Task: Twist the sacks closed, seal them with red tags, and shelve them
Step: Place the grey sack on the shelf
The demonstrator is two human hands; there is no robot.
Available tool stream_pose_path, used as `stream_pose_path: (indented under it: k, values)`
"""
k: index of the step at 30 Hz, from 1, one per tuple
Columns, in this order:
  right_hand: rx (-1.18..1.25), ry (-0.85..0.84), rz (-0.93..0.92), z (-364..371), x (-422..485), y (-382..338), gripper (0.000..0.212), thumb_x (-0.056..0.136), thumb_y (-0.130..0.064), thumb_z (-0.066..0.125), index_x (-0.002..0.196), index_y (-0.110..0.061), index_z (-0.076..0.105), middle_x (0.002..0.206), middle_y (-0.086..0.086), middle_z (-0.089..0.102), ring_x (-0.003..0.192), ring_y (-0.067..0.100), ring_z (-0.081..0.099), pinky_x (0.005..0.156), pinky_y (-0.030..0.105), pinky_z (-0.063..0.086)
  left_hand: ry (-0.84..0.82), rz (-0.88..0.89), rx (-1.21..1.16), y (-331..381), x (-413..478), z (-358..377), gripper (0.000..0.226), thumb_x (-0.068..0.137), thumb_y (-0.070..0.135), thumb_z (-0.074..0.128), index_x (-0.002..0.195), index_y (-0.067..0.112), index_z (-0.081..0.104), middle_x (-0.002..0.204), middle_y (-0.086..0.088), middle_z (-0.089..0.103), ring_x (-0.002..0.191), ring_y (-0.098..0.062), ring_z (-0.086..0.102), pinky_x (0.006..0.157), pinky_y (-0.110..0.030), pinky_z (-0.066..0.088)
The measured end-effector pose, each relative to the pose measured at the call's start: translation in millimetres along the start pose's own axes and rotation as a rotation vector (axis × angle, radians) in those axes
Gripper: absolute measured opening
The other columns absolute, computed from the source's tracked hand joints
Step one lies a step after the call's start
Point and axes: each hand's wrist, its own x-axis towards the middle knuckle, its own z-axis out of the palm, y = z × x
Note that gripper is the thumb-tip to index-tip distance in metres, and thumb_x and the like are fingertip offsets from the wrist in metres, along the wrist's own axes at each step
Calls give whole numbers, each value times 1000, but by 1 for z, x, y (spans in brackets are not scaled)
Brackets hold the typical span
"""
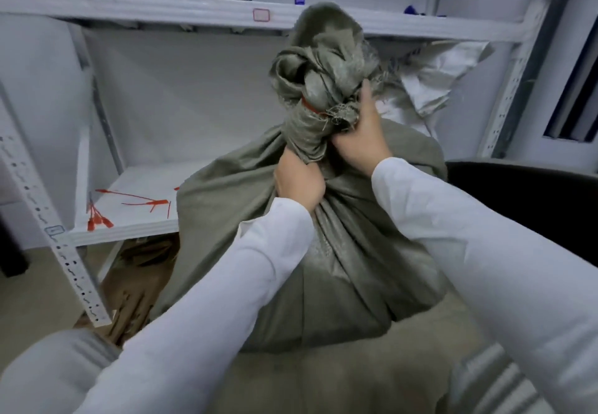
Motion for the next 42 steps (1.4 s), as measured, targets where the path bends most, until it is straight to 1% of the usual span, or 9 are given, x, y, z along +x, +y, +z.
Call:
stream_pose_path:
  k: [8, 18, 21, 23, 27, 29, 32, 38, 42]
  values:
    - [28, 185, -87, -10, 73, -43, 46, 79, -5, 57, 123, -3, 44, 93, -23, 54, 101, 16, 56, 95, 34, 45, 20, 64, 96, 73, 80, -5, 35, 96, 13, 41, 128, 6, 52, 130, -18, 58, 120, -37, 52, 95, -37, 39]
    - [110, 315, 69, 7, 117, 47, 47, 83, -2, 57, 126, -7, 41, 113, -6, 58, 105, 12, 54, 91, 18, 38, -111, 154, 264, 50, 178, 61, 32, 95, 14, 42, 124, 8, 55, 127, -16, 59, 117, -37, 53, 95, -37, 40]
    - [92, 195, 222, 13, 113, 105, 56, 80, -9, 65, 127, -12, 36, 121, 0, 59, 114, 20, 57, 102, 33, 43, -182, 133, 316, 18, 208, 94, 33, 95, 17, 43, 125, 10, 54, 129, -16, 59, 118, -38, 53, 95, -37, 40]
    - [91, 46, 322, 15, 102, 140, 77, 69, -20, 76, 128, -19, 27, 130, 2, 55, 120, 18, 55, 109, 39, 41, -242, 122, 379, -12, 224, 117, 34, 96, 19, 44, 127, 10, 54, 131, -16, 58, 120, -38, 52, 97, -37, 39]
    - [-15, -302, 457, 17, 68, 188, 141, 59, -27, 93, 151, -20, -13, 147, -9, 27, 137, 6, 28, 114, 24, 24, -277, 114, 409, -55, 252, 154, 31, 96, 19, 43, 123, 8, 54, 130, -19, 57, 121, -39, 51, 96, -36, 39]
    - [-148, -468, 386, 27, 52, 200, 156, 48, -43, 94, 148, -31, -25, 160, -7, 8, 146, 12, 16, 119, 32, 20, -314, 127, 435, -59, 265, 162, 33, 95, 19, 43, 124, 6, 52, 131, -21, 56, 121, -41, 50, 96, -37, 39]
    - [-471, -661, 222, 49, 40, 203, 156, 39, -63, 87, 146, -41, -25, 162, -7, -12, 150, 22, 4, 119, 48, 20, -360, 123, 460, -62, 278, 166, 39, 93, 18, 46, 131, 9, 49, 132, -20, 55, 121, -40, 51, 95, -37, 40]
    - [-745, -872, 279, 60, 38, 182, 153, 31, -80, 77, 145, -49, -19, 158, -1, -30, 147, 34, -19, 112, 68, 16, -460, 132, 417, -76, 282, 154, 55, 93, 24, 54, 142, 14, 33, 133, -15, 55, 121, -35, 52, 93, -30, 39]
    - [-943, -981, 227, 52, 1, 173, 139, 52, -61, 83, 146, -48, -19, 157, 2, -32, 146, 38, -18, 109, 73, 12, -558, 136, 372, -83, 274, 145, 86, 86, 28, 68, 151, 16, 13, 139, -12, 51, 125, -30, 50, 101, -31, 40]
